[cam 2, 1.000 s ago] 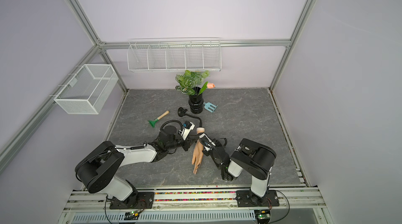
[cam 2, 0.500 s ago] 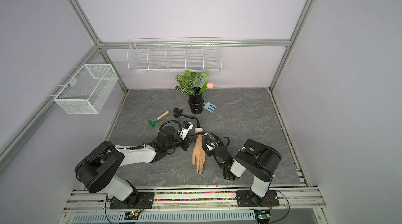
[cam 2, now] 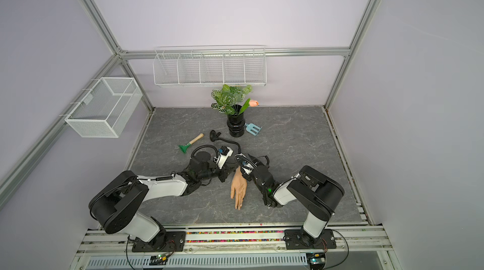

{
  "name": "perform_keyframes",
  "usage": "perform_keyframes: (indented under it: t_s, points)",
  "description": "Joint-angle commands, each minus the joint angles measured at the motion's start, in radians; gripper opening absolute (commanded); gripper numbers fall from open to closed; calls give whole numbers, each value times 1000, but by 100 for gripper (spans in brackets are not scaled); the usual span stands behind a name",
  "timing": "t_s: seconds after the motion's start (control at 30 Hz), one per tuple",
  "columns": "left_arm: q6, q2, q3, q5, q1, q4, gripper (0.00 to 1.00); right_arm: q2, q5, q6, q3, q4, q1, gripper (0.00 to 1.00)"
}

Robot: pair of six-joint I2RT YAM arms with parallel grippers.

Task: Take off the watch
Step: Untie the watch from the hand, then take off the watch from the hand.

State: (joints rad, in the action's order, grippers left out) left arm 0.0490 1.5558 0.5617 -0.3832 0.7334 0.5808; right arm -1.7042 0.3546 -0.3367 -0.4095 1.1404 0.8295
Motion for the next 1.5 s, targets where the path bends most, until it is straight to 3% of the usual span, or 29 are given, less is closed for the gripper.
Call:
perform_keyframes:
  t_s: [0.0,0.13,0.23,0.43,0.53,0.7,0.83,0.97,1.13,1.23,1.3,1.47]
  points:
    - [6,-26,3,-36,3,84,13,-6,-85,1,-14,-41,-12,35]
    - [43,-9,0,-16,2,129,24,-2,-131,90,-18,-40,-23,7]
    - [69,1,-2,18,3,140,33,-3,-130,182,-7,-4,-38,7]
    - [76,-20,-33,74,1,163,52,13,1,468,50,38,-106,7]
    - [88,-29,-51,115,1,182,63,37,-39,574,48,-32,-141,7]
    - [114,-44,-81,195,1,221,71,48,-52,667,64,-63,-193,7]
    - [108,-54,-73,209,1,185,72,85,-29,656,86,-99,-223,8]
    - [115,-44,-71,194,1,206,72,165,-43,564,95,-157,-224,7]
    - [130,-38,-48,155,1,203,74,329,-3,461,68,-391,-225,6]
    - [147,-37,-42,166,1,210,82,446,-30,424,12,-620,-241,7]
    - [169,-37,-49,219,1,218,98,508,-55,384,-36,-757,-246,7]
    - [169,-42,-44,205,1,199,99,620,-58,415,-112,-951,-294,7]
